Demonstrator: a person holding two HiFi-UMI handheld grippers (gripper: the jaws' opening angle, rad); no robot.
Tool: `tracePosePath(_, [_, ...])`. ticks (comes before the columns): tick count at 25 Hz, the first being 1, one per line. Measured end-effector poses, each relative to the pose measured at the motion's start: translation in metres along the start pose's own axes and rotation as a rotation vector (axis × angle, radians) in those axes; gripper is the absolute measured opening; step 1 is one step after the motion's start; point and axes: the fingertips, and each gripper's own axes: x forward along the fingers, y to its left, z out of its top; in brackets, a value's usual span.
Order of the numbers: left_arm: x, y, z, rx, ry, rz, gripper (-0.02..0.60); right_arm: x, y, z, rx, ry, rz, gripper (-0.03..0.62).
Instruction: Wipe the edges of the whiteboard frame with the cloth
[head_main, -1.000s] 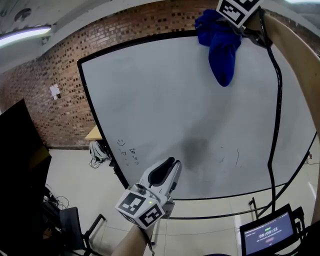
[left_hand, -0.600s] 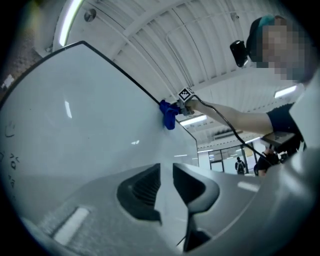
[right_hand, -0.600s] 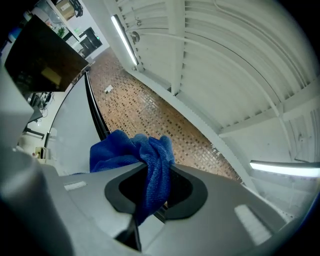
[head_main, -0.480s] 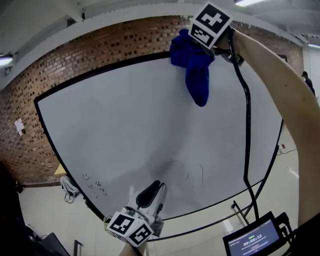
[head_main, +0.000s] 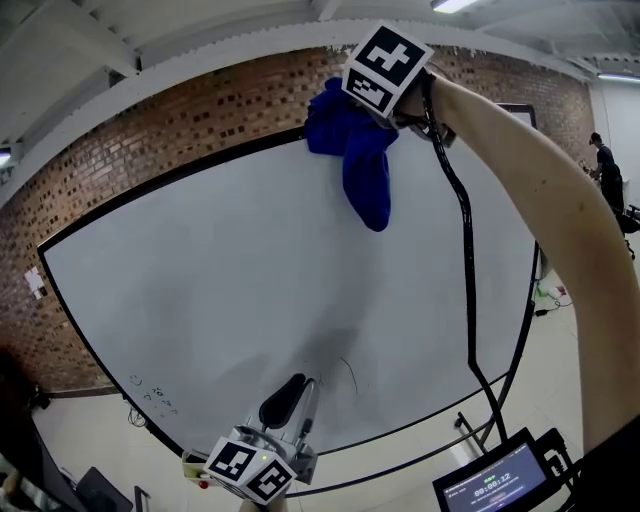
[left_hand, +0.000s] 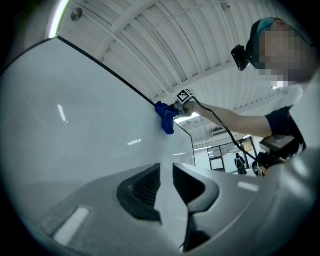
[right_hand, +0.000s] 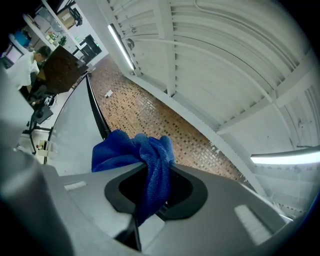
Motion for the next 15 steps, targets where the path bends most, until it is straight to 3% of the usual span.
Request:
tracePosePath(4, [0.028, -0.010, -0.019, 0.028, 0.006, -0.007, 0.081, -0.002, -0.011, -0.024, 0.007, -0.034, -0.004, 0.078])
tracePosePath(7, [0.053, -0.002, 0.000, 0.104, 0.001, -0.013, 0.081, 0.002, -0.021, -0.028, 0.006, -0.050, -0.023, 0.077])
tracePosePath(12, [0.096, 0.012, 0.107, 0.375, -0.103, 0.044, 0.076, 0.009, -0.021, -0.036, 0.029, -0.066, -0.010, 0.078])
tracePosePath(15, [0.108, 0.024, 0.175, 0.423, -0.182, 0.081, 0.060, 0.007, -0.022, -0.035, 0.027, -0.056, -0.032, 0.078])
